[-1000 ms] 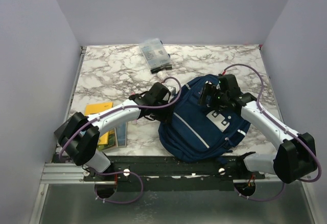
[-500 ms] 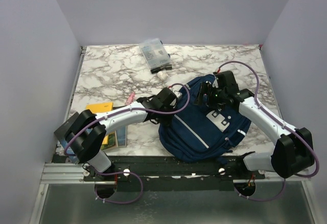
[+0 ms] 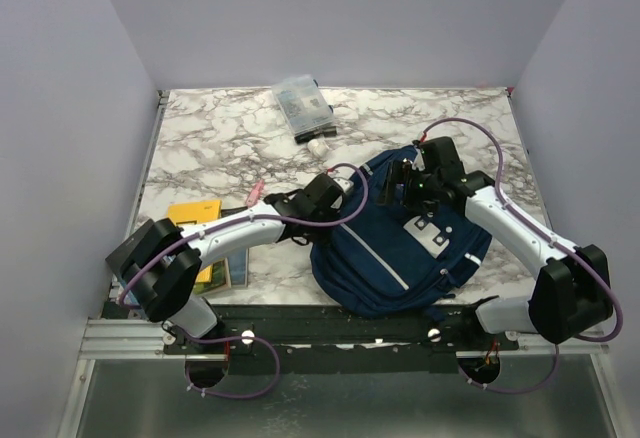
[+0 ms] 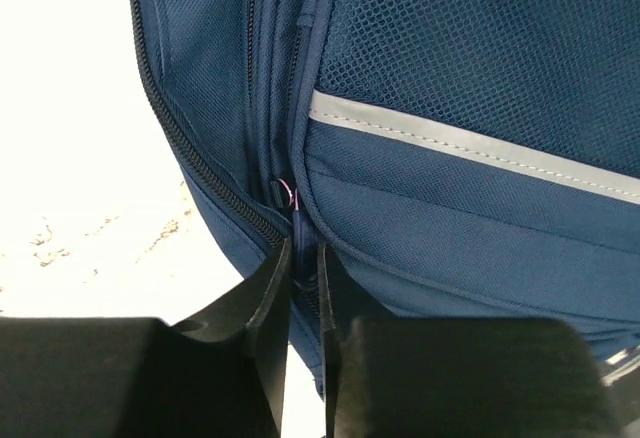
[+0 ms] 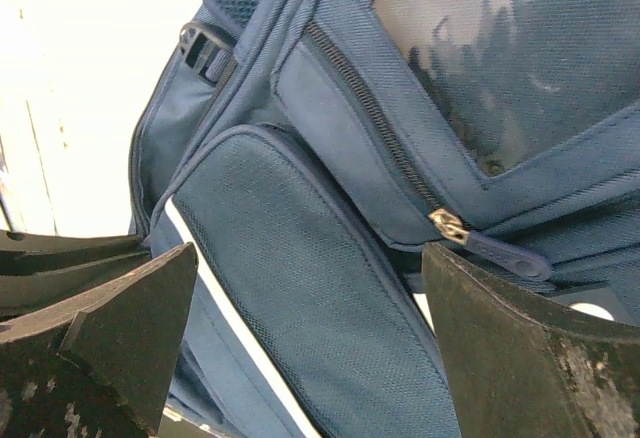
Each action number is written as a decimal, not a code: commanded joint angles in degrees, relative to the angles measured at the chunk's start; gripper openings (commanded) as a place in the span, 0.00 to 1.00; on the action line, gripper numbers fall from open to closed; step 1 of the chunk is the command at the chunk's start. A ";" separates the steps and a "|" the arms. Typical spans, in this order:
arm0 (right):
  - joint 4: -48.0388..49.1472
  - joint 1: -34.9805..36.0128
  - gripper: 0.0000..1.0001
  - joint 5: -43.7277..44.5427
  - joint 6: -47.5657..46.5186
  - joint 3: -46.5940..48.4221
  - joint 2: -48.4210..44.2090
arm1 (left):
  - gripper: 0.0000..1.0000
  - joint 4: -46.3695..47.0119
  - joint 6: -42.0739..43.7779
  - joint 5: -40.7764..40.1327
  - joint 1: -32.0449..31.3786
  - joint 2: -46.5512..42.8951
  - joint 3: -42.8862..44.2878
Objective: Pack the student bag
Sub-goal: Zip the student bag at the center of the board.
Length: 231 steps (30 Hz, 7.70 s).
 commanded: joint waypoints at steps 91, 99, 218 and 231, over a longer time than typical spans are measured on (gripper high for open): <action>4.67 30.58 0.21 23.90 42.72 -8.33 -10.44 | 0.00 12.30 -19.03 56.20 22.69 2.15 6.45; 7.48 31.39 0.22 22.41 41.70 -7.67 -7.96 | 0.00 12.53 -19.18 56.72 22.45 2.19 6.41; 10.56 38.25 0.01 20.08 22.93 -7.89 -3.64 | 0.20 -8.48 -6.78 48.21 15.27 17.92 21.21; 10.75 38.20 0.01 21.52 23.35 -8.62 -4.06 | 0.55 -12.98 -4.59 35.94 15.98 14.13 22.09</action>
